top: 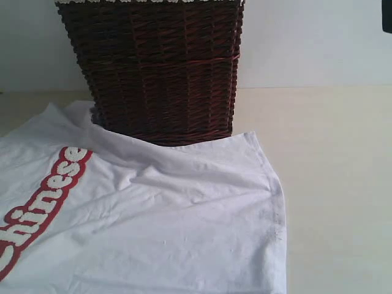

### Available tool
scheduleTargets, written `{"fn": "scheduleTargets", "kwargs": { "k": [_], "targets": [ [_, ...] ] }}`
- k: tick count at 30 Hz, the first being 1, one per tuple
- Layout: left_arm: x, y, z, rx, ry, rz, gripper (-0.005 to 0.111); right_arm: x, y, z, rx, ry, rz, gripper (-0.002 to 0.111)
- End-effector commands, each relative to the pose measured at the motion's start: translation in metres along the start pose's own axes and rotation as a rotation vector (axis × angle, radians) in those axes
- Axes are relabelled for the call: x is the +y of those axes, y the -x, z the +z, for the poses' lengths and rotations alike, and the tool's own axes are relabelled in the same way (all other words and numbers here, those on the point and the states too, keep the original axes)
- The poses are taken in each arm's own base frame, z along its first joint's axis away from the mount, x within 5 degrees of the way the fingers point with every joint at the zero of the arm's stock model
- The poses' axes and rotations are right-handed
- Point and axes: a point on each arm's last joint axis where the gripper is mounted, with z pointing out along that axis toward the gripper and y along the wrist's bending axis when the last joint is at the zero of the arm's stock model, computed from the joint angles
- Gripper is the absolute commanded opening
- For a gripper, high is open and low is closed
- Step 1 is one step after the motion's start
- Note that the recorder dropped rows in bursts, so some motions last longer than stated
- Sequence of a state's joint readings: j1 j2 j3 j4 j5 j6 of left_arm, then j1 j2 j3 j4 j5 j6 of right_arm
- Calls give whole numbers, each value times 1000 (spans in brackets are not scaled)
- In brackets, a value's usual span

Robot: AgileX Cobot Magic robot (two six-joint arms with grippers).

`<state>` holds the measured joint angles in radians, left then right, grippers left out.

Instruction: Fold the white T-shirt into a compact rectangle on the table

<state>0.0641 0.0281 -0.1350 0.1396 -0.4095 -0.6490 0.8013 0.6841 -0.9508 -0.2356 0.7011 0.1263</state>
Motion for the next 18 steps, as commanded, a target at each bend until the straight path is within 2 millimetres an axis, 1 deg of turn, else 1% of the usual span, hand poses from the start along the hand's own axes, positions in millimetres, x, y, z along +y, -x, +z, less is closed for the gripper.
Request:
{"fn": "scheduleTargets", "kwargs": {
  "k": [1, 2, 4, 6, 7, 9, 11, 13, 15, 18],
  "targets": [
    [-20, 29, 34, 159, 24, 65, 0, 0, 0, -1, -21, -4, -3, 0],
    [-28, 39, 45, 177, -10, 56, 0, 0, 0, -1, -21, -5, -4, 0],
    [-41, 50, 62, 214, -80, 74, 0, -1, 0, -1, -18, -10, -10, 0],
    [-48, 57, 82, 268, -103, 150, 0, -1, -1, -1, -11, -12, -11, 0],
    [-48, 59, 94, 295, -99, 213, 0, -1, -1, -1, -10, -13, -11, 0],
    [-43, 58, 120, 342, -62, 380, 0, -1, -1, -1, -10, -13, -11, 0],
    [-27, 49, 144, 394, 25, 526, 0, -1, -1, -1, -10, -13, -11, 0],
    [-7, 31, 162, 456, 137, 561, 0, -1, -1, -1, -10, -13, -11, 0],
    [13, -2, 176, 582, 168, 575, 0, -1, -1, -1, -10, -14, -13, 0],
    [42, -68, 187, 851, 115, 615, 0, -2, -2, -1, 4, -16, -13, 0]
  ]
}}
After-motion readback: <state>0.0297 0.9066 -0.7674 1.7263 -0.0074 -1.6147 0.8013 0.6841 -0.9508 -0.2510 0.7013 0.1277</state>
